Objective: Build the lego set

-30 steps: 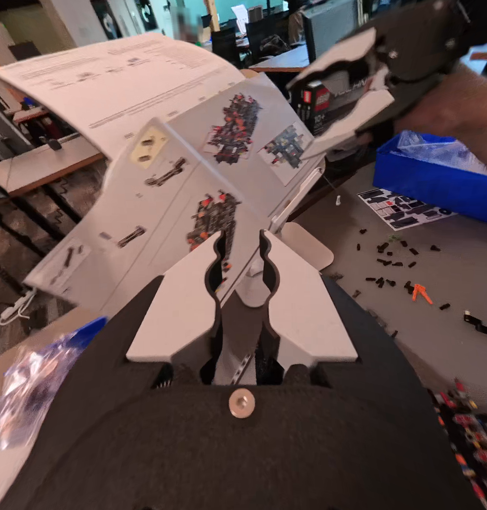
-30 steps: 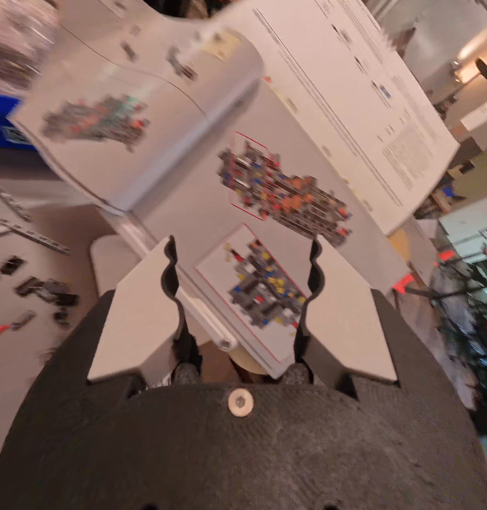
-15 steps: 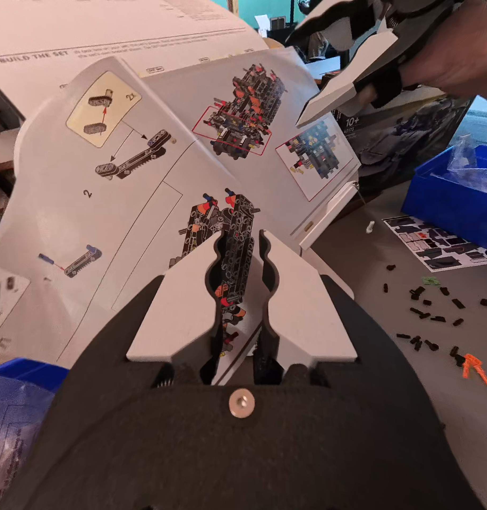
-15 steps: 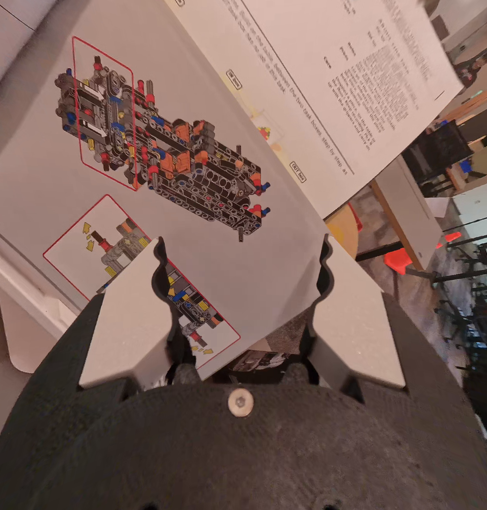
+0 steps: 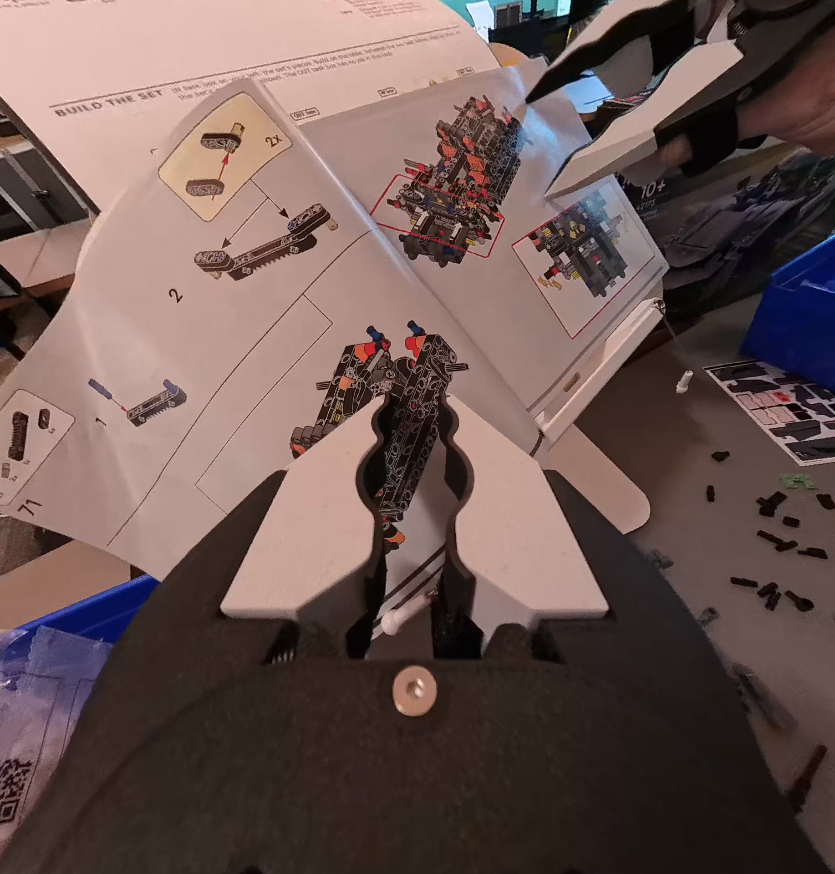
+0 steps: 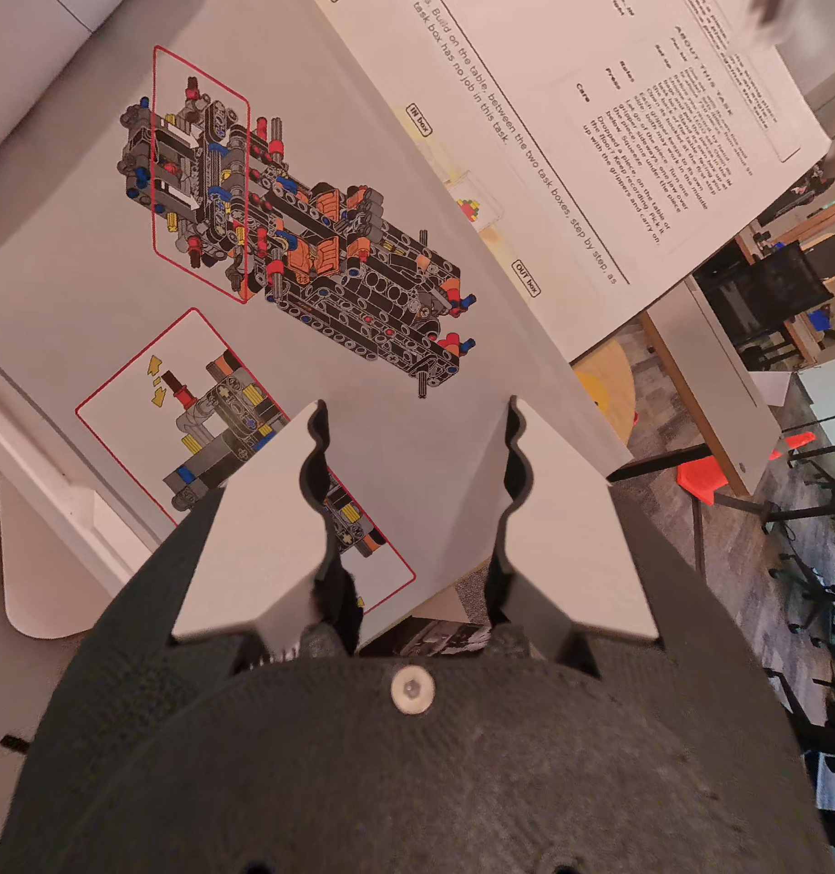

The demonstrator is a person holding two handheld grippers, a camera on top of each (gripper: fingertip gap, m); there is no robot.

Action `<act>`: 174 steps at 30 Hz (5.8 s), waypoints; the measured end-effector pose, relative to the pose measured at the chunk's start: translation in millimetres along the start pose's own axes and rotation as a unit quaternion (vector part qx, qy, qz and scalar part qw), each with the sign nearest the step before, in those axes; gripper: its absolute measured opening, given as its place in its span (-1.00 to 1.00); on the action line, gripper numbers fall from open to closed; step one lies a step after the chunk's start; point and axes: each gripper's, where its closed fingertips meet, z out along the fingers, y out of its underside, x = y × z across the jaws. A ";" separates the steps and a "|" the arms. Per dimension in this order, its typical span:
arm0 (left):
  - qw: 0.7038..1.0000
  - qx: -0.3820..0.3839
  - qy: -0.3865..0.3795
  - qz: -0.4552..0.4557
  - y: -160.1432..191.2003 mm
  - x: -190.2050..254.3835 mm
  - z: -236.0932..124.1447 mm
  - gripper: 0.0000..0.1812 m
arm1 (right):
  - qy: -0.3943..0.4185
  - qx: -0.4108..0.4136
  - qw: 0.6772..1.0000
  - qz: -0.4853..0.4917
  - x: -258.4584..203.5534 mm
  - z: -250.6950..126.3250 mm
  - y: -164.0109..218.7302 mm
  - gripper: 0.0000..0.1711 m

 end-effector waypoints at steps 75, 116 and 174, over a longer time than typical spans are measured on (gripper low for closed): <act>0.996 0.072 0.020 0.057 -68.4 44.7 -21.9 -0.72 | 0.073 0.112 0.985 -0.111 -32.6 -69.3 -39.6 -0.91; 0.877 0.093 0.314 -0.352 -96.1 70.3 40.3 -0.99 | 0.164 0.185 0.944 -0.218 -137.9 -118.2 -58.9 -0.45; 0.872 0.220 0.369 -0.233 -116.8 129.4 -27.6 -0.83 | -0.029 0.314 0.948 0.034 -148.4 -130.4 -105.7 -0.93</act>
